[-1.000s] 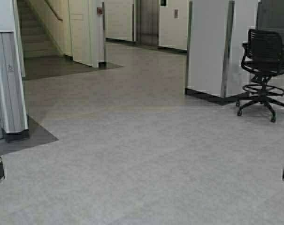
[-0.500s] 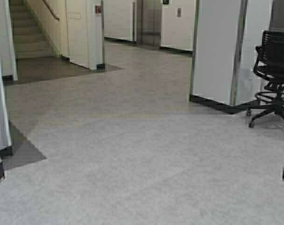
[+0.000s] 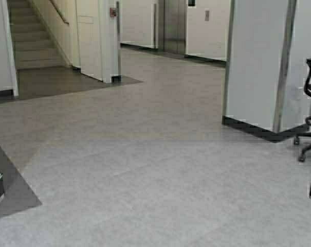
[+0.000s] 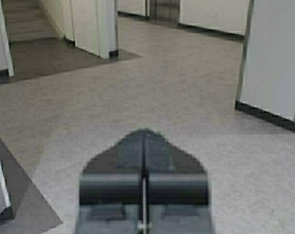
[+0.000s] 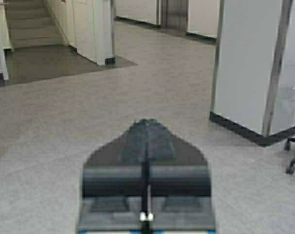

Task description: Navigate to elevator, push the call button, then enter the elevator

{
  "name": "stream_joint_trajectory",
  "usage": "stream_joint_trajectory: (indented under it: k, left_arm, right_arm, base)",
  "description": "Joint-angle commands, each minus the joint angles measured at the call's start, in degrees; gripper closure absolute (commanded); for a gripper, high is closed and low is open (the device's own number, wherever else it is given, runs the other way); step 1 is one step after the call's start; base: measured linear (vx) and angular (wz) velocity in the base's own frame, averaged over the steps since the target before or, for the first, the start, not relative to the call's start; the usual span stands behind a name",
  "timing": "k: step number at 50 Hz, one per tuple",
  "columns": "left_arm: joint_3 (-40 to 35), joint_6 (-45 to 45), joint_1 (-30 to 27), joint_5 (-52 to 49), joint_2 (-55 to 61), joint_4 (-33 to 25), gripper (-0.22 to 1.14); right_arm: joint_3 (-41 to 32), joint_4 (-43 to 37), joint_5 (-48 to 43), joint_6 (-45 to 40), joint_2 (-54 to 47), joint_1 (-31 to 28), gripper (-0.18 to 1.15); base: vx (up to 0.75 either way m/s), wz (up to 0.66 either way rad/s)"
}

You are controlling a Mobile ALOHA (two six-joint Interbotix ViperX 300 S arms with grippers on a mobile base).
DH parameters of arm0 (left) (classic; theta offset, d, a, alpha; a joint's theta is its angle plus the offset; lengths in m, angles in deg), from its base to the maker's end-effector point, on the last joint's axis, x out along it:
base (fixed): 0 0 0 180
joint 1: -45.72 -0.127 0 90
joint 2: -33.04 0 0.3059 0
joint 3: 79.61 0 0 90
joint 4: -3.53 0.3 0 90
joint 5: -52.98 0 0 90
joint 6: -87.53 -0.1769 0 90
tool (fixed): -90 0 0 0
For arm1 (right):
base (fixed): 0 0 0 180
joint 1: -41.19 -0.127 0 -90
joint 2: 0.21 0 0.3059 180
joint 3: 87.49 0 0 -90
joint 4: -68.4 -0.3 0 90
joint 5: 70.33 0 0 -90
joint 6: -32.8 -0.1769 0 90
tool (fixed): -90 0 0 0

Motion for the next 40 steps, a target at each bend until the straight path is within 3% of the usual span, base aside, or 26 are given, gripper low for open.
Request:
stream_joint_trajectory:
  k: [1, 40]
  left_arm:
    - [-0.79, 0.00, -0.09, 0.44, 1.14, -0.18, 0.89]
    - [-1.41, 0.26, -0.09, 1.14, 2.29, 0.00, 0.89]
  right_arm:
    - [-0.97, 0.44, -0.70, -0.09, -1.05, -0.09, 0.92]
    - [-0.35, 1.41, -0.70, -1.23, 1.58, -0.09, 0.92]
  base:
    - [0.86, 0.11]
    - [0.85, 0.06]
